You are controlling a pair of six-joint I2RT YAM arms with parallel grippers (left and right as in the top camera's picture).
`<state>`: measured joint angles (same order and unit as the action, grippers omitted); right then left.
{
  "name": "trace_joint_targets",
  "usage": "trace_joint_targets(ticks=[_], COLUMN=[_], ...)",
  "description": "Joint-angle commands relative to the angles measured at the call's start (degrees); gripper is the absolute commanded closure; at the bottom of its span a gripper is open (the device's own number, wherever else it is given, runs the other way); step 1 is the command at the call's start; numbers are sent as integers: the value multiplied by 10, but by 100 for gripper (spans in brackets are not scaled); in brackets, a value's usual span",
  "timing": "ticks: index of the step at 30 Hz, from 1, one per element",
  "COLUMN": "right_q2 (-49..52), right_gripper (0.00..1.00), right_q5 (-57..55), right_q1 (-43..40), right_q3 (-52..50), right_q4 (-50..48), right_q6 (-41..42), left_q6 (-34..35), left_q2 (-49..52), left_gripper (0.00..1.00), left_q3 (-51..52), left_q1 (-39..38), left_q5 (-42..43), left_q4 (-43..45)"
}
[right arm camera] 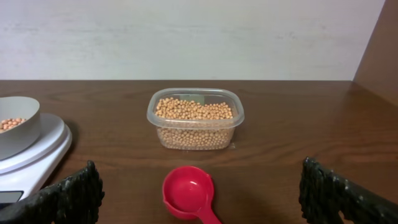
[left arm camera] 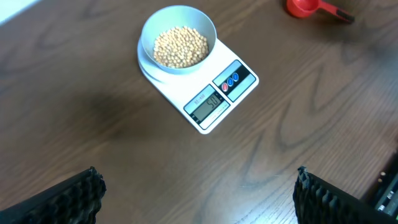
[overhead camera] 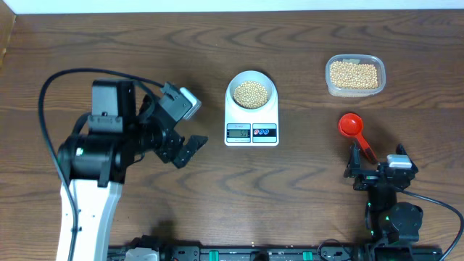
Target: Scoop item into bowl and weigh 50g on scale
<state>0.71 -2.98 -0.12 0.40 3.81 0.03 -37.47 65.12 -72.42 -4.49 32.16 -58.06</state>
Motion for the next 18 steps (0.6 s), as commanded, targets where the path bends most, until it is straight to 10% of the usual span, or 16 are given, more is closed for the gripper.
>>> trace_joint_targets(ticks=[1, 18], right_q2=[-4, -4], right_gripper=[1, 1], right_q5=[-9, -9], right_q1=[5, 5], right_q3=[-1, -1], right_q4=[1, 1], right_q6=[10, 10], left_q6=[18, 339], left_q2=[-73, -504], left_gripper=[1, 1], left_q3=[19, 427], left_q1=[2, 80], left_q5=[-9, -52], left_q4=[1, 302])
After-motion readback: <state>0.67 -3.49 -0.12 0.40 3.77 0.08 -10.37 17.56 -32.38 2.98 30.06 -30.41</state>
